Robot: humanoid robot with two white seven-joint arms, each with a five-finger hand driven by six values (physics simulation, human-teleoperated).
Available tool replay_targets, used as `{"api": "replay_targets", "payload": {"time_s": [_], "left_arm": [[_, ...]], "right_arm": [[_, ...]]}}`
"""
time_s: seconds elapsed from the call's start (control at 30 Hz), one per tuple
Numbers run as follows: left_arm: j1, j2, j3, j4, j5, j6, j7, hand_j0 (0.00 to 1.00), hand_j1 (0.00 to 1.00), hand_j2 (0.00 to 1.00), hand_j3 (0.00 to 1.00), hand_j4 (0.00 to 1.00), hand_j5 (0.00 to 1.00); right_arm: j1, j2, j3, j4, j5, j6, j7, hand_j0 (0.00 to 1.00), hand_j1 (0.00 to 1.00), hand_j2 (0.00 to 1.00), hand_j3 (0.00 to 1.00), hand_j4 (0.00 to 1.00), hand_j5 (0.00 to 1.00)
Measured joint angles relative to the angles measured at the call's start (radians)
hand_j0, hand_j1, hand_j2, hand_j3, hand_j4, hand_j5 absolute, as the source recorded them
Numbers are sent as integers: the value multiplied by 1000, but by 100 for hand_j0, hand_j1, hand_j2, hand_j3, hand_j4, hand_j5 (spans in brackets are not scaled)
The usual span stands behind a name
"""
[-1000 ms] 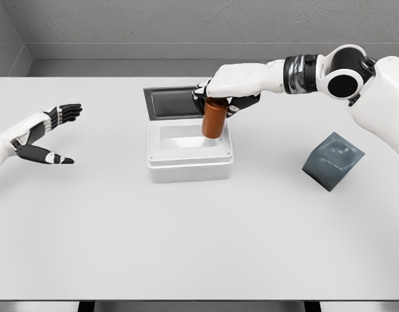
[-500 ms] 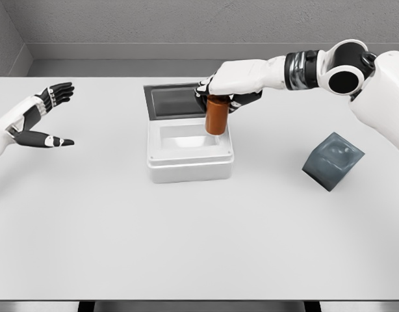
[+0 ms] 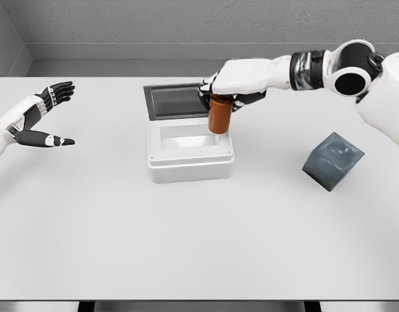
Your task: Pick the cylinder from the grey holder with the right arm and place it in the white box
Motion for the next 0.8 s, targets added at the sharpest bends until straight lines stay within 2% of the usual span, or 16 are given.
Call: {"api": "replay_targets", "payload": {"time_s": [0.37, 0.8], "left_arm": [[0, 0, 0, -1, 0, 0, 0, 100, 100, 100, 100, 100, 100], [2, 4, 1, -1, 0, 4, 0, 100, 100, 100, 100, 100, 100]], "right_arm": [[12, -31, 2, -64, 0, 0, 0, 12, 12, 12, 12, 12, 12], [21, -32, 4, -75, 3, 0, 0, 12, 12, 12, 12, 12, 12]]}}
